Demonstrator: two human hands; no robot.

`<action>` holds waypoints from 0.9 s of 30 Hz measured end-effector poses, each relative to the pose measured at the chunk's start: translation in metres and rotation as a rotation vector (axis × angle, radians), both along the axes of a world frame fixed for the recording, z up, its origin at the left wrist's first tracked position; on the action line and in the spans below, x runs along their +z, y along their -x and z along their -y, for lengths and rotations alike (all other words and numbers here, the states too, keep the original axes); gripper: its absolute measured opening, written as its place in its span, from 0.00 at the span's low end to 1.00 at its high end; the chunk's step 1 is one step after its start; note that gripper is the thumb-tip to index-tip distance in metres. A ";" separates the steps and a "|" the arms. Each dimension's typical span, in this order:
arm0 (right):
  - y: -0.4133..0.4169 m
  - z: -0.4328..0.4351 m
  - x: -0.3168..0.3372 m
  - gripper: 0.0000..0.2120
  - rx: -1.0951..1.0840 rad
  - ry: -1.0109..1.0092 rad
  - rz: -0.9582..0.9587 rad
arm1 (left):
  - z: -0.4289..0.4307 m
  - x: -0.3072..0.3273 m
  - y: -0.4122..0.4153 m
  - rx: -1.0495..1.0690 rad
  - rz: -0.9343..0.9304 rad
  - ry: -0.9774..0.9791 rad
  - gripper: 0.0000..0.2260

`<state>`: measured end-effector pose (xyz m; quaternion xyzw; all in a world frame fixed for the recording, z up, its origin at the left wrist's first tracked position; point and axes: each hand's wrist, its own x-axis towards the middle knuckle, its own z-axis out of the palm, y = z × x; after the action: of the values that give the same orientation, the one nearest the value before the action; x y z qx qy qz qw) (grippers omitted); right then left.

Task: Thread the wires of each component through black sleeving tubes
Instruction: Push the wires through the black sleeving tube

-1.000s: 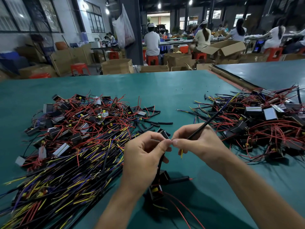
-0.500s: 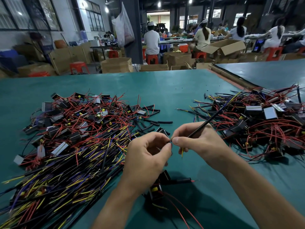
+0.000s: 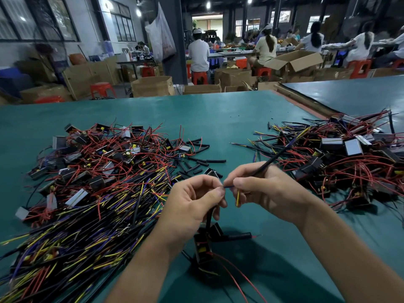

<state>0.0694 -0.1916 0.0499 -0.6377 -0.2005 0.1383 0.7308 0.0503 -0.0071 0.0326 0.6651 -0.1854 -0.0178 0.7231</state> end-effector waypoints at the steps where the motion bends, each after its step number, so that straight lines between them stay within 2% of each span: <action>1: -0.001 0.000 -0.001 0.05 0.004 0.001 -0.017 | 0.001 0.000 0.001 0.009 0.019 -0.003 0.08; 4: -0.001 -0.002 -0.002 0.02 0.002 0.040 -0.031 | 0.003 0.000 0.002 0.037 0.072 -0.038 0.06; 14: -0.002 0.004 -0.003 0.04 0.003 0.237 0.064 | 0.001 -0.004 0.001 0.049 0.209 -0.195 0.06; 21: 0.000 0.008 0.001 0.04 -0.018 0.329 0.169 | 0.000 -0.002 0.002 -0.043 0.069 -0.152 0.07; 27: 0.001 -0.002 -0.003 0.05 -0.123 0.364 0.289 | 0.002 -0.003 0.000 0.044 -0.018 -0.102 0.08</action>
<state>0.0687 -0.1897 0.0469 -0.7832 -0.2353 0.0347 0.5745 0.0504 -0.0089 0.0298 0.7050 -0.1630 -0.0174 0.6900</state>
